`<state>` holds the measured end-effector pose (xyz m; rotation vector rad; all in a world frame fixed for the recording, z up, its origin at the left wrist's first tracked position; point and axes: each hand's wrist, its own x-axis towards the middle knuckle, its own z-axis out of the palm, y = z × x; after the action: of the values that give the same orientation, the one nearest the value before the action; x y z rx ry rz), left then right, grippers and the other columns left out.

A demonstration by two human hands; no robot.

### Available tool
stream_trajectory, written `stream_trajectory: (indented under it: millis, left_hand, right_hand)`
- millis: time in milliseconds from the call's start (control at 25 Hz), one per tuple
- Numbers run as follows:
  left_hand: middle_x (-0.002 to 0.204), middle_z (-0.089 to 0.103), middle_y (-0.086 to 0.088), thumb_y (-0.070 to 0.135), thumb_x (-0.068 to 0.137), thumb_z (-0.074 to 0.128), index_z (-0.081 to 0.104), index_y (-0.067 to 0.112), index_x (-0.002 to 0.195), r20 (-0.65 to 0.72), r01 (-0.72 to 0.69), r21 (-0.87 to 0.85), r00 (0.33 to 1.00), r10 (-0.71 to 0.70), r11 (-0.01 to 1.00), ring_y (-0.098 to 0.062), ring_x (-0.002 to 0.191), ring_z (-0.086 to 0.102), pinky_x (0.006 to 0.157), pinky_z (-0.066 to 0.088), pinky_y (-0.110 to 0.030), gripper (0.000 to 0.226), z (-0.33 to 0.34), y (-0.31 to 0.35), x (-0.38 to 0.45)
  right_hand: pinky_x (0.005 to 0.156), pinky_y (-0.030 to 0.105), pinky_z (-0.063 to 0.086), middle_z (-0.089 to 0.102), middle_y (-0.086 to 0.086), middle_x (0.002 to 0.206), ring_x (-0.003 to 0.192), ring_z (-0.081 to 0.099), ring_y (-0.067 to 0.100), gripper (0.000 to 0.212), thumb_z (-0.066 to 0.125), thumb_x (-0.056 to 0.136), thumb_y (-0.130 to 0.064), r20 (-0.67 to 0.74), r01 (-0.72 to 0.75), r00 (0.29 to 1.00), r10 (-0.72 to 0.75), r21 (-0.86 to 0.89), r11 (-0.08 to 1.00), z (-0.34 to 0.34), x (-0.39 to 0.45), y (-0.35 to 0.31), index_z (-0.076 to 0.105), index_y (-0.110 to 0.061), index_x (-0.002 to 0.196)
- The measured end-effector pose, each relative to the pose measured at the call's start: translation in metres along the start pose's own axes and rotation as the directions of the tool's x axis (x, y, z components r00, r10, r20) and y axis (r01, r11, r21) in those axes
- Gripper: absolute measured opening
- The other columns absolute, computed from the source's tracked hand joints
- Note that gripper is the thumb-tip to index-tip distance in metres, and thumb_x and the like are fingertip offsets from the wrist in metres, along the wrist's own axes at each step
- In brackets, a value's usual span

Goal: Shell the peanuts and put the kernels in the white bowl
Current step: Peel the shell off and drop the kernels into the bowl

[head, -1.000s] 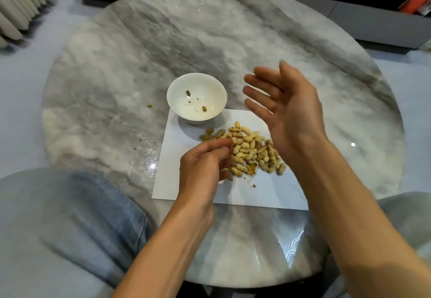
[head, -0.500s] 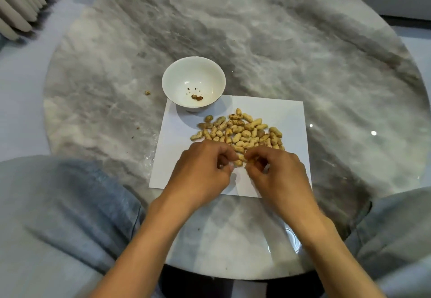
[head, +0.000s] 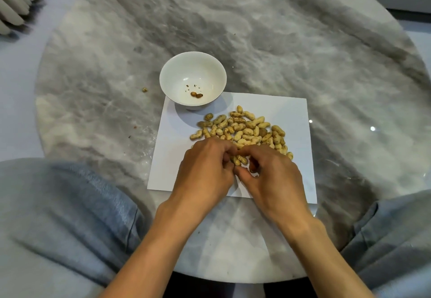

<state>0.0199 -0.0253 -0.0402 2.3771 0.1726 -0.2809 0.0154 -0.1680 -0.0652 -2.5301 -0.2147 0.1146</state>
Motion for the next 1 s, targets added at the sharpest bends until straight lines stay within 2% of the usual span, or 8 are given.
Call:
stream_trajectory:
  millis: [360,480,520,600,680,760,880,1000]
  left_hand:
    - [0.089,0.067,0.011,0.017,0.089,0.068,0.074,0.028,0.109,-0.041,-0.015,-0.053,0.999,0.013,0.998,-0.009,0.079,0.062,0.072,0.045,-0.020,0.024,0.003,-0.002,0.001]
    - [0.087,0.071,0.012,0.016,0.088,0.073,0.076,0.026,0.104,-0.054,0.038,-0.298,0.997,-0.057,0.954,-0.006,0.082,0.068,0.078,0.053,-0.023,0.019,0.001,-0.001,0.004]
    - [0.087,0.074,0.010,0.014,0.087,0.074,0.077,0.026,0.101,-0.044,0.068,-0.435,0.994,-0.097,0.898,-0.005,0.082,0.070,0.078,0.056,-0.023,0.018,-0.002,0.000,0.005]
    - [0.086,0.077,0.005,0.007,0.086,0.074,0.077,0.023,0.096,0.018,0.113,-0.665,0.991,-0.135,0.738,-0.005,0.081,0.072,0.069,0.055,-0.018,0.019,-0.009,0.006,0.005]
    - [0.084,0.078,-0.001,0.004,0.086,0.072,0.077,0.017,0.095,0.079,0.129,-0.787,0.991,-0.109,0.603,-0.009,0.079,0.072,0.063,0.052,-0.016,0.017,-0.014,0.013,0.003]
    - [0.081,0.077,-0.006,0.004,0.085,0.072,0.077,0.017,0.093,0.091,0.113,-0.831,0.994,-0.067,0.545,-0.012,0.077,0.071,0.063,0.053,-0.018,0.016,-0.016,0.018,0.001]
    - [0.078,0.075,-0.009,0.010,0.080,0.073,0.077,0.017,0.090,0.091,0.101,-0.862,0.995,-0.045,0.496,-0.015,0.073,0.069,0.067,0.055,-0.020,0.013,-0.017,0.021,0.000]
    - [0.079,0.074,-0.007,0.008,0.081,0.071,0.076,0.014,0.089,0.095,0.102,-0.883,0.995,-0.038,0.458,-0.013,0.069,0.066,0.063,0.053,-0.018,0.012,-0.017,0.022,0.000]
  right_hand:
    - [0.052,0.035,0.047,0.064,-0.007,0.079,0.068,0.059,0.018,0.012,0.060,0.097,-0.026,-0.130,0.015,0.991,-0.027,-0.091,0.996,0.006,-0.001,0.004,0.071,-0.022,0.093]
    - [0.058,0.028,0.049,0.069,-0.010,0.076,0.067,0.061,0.009,0.011,0.063,0.097,-0.023,-0.106,-0.064,0.990,0.095,0.269,0.961,0.000,0.001,0.001,0.073,-0.020,0.091]
    - [0.055,0.022,0.046,0.069,-0.011,0.073,0.063,0.059,0.007,0.014,0.063,0.098,-0.021,-0.025,-0.161,0.980,0.199,0.493,0.855,-0.006,0.004,-0.003,0.073,-0.019,0.089]
    - [0.046,0.022,0.032,0.062,-0.005,0.066,0.053,0.046,0.011,0.022,0.058,0.100,-0.020,0.224,-0.376,0.912,0.345,0.794,0.477,-0.023,0.006,-0.011,0.072,-0.012,0.085]
    - [0.047,0.026,0.018,0.056,0.004,0.066,0.050,0.036,0.013,0.027,0.053,0.100,-0.022,0.423,-0.497,0.844,0.330,0.848,0.184,-0.035,0.006,-0.016,0.070,-0.008,0.084]
    - [0.049,0.029,0.015,0.054,0.006,0.066,0.048,0.036,0.012,0.029,0.052,0.097,-0.026,0.490,-0.525,0.830,0.266,0.848,0.075,-0.040,0.006,-0.020,0.069,-0.009,0.080]
    - [0.045,0.026,0.022,0.056,0.009,0.067,0.049,0.040,0.014,0.034,0.052,0.097,-0.028,0.474,-0.503,0.852,0.224,0.859,0.094,-0.041,0.004,-0.022,0.072,-0.013,0.074]
    - [0.048,0.028,0.044,0.068,0.013,0.076,0.058,0.055,0.019,0.029,0.056,0.098,-0.020,0.308,-0.389,0.904,0.295,0.880,0.273,-0.040,0.002,-0.024,0.077,-0.012,0.080]
